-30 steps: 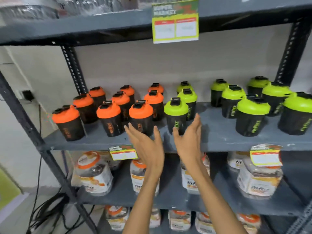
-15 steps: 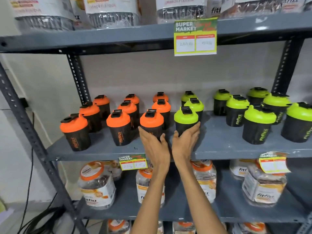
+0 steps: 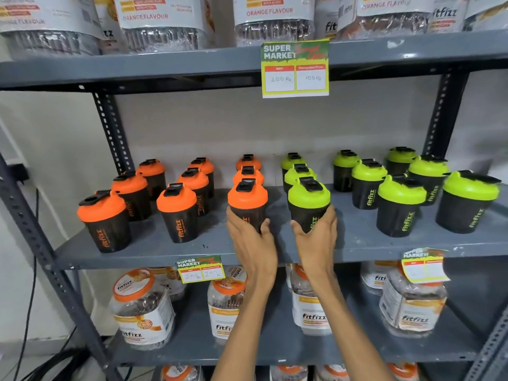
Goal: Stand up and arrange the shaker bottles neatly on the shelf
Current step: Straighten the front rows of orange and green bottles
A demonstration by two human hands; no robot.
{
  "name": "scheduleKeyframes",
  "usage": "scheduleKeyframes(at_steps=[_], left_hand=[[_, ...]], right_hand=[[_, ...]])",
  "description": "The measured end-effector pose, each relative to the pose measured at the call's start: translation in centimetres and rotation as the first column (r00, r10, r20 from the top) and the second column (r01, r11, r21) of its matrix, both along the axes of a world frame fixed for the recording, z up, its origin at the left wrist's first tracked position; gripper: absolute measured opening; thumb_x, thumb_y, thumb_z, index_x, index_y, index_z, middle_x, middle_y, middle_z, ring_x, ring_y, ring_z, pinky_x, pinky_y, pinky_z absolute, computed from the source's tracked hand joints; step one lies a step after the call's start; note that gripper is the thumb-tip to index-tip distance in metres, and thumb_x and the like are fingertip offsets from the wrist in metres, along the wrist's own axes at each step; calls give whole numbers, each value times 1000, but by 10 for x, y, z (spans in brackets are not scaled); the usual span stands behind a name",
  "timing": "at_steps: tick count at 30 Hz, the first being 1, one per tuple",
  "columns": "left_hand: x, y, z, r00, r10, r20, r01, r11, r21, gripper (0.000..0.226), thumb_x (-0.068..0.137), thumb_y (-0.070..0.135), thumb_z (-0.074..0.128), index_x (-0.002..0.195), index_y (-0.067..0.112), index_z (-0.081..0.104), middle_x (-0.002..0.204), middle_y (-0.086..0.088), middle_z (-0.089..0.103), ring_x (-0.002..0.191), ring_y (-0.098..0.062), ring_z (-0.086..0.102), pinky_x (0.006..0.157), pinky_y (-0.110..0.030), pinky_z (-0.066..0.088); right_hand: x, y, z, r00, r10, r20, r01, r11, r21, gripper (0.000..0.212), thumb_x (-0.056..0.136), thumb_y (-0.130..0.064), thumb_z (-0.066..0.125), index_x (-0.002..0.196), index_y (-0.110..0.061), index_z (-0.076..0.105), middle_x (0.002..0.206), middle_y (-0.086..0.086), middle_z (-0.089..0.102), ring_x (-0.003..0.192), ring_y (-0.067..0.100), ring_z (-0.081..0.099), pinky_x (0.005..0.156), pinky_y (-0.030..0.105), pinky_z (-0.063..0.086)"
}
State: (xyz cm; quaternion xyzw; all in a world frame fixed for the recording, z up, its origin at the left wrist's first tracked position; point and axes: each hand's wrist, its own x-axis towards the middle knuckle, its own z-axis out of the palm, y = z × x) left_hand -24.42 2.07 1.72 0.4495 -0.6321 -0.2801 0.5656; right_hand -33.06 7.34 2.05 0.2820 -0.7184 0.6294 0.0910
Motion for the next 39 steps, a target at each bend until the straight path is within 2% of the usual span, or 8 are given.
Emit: scheduleKeyframes(at_steps=[13,24,32,34,36,39], left_hand=[[-16,13,-8,992,117,54,-119,992,34,84,91,25,69,154,6,17,150,-17,40,138,-37,41,106,-53,46],[-16,12,-11,985,154,72,-155,988,14,87,90,28,71,155,6,17,149,-17,42,136,-37,43,105,-50,46],[-14,11,-16,988,139,70,-139,990,2,90,90,32,70,156,6,14,152,-16,39,139,-36,40,107,-49,43],[-11,13,-16,994,96,61,-96,995,5,94,90,34,70,157,7,10,156,-16,33,144,-35,35,111,-49,41],[-3,19,-18,999,43,24,-43,999,1,97,89,39,71,158,13,8,159,-12,29,147,-31,31,113,-47,39],[23,33,-32,998,-4,-57,1,999,-51,82,92,46,66,155,26,19,158,1,33,146,-15,32,114,-32,34]], right_hand=[[-9,0,-9,1000,10,-23,-10,1000,25,89,71,-21,86,141,1,35,135,22,50,128,39,48,101,43,43],[-9,1,-12,999,30,-26,-29,999,27,91,75,-24,83,146,-1,30,142,21,46,133,36,43,105,39,39],[-9,5,-16,997,68,-32,-66,997,43,90,76,-26,83,145,-4,29,142,19,45,131,36,47,102,41,44],[-9,9,-14,995,96,-19,-95,995,29,95,74,-27,84,146,-4,27,145,19,42,133,35,44,103,37,42],[-5,17,-15,992,123,-14,-124,992,-28,96,76,-29,83,148,-4,25,147,18,39,136,31,41,103,26,37],[7,35,-26,993,109,-54,-117,975,-191,73,87,-27,72,145,-9,32,145,14,44,133,19,44,101,3,29]])
